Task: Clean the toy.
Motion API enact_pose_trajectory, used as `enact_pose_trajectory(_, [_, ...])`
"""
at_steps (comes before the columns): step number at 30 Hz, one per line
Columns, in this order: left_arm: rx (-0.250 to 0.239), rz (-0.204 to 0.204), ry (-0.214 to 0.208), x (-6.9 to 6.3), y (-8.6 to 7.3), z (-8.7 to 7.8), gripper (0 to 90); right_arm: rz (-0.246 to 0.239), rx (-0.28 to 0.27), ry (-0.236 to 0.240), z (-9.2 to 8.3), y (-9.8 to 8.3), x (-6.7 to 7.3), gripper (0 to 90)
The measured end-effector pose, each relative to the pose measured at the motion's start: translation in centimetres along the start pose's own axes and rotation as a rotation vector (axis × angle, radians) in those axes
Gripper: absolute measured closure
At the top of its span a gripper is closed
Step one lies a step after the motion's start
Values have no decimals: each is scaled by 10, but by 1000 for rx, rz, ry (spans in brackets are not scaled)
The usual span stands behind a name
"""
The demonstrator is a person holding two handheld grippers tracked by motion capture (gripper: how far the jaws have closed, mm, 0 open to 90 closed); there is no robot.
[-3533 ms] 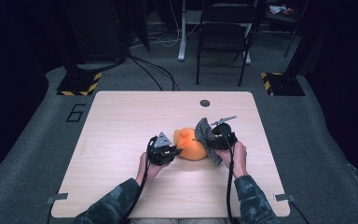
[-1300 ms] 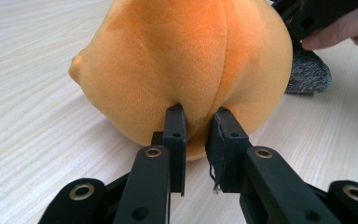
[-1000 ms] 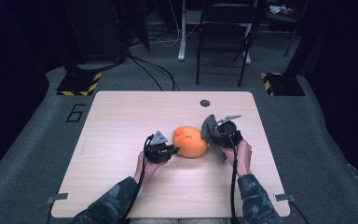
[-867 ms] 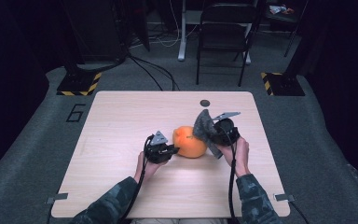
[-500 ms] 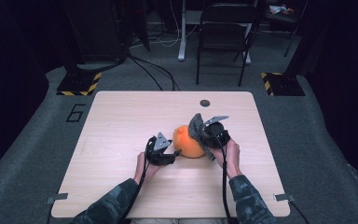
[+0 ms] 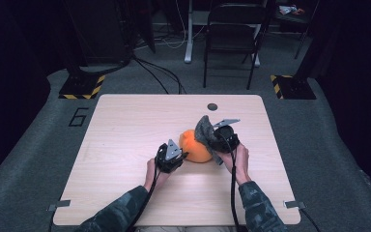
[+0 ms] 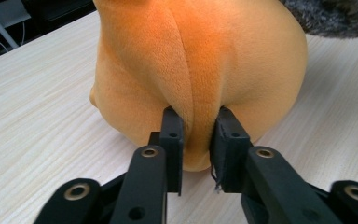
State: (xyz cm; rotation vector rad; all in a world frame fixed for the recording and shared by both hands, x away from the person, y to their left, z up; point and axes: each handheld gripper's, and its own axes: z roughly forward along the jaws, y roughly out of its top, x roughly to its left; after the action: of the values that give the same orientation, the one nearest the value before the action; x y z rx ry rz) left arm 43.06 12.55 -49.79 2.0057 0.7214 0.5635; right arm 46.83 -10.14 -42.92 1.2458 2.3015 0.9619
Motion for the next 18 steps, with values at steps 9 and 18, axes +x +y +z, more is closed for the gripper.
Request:
enact_pose_trajectory(9, [9, -73, -69, 0, 15, -16, 792, -123, -73, 30, -36, 28, 43, 733])
enact_pose_trajectory(18, [24, -86, -78, 6, 9, -10, 788, -196, 3, -31, -8, 19, 51, 732])
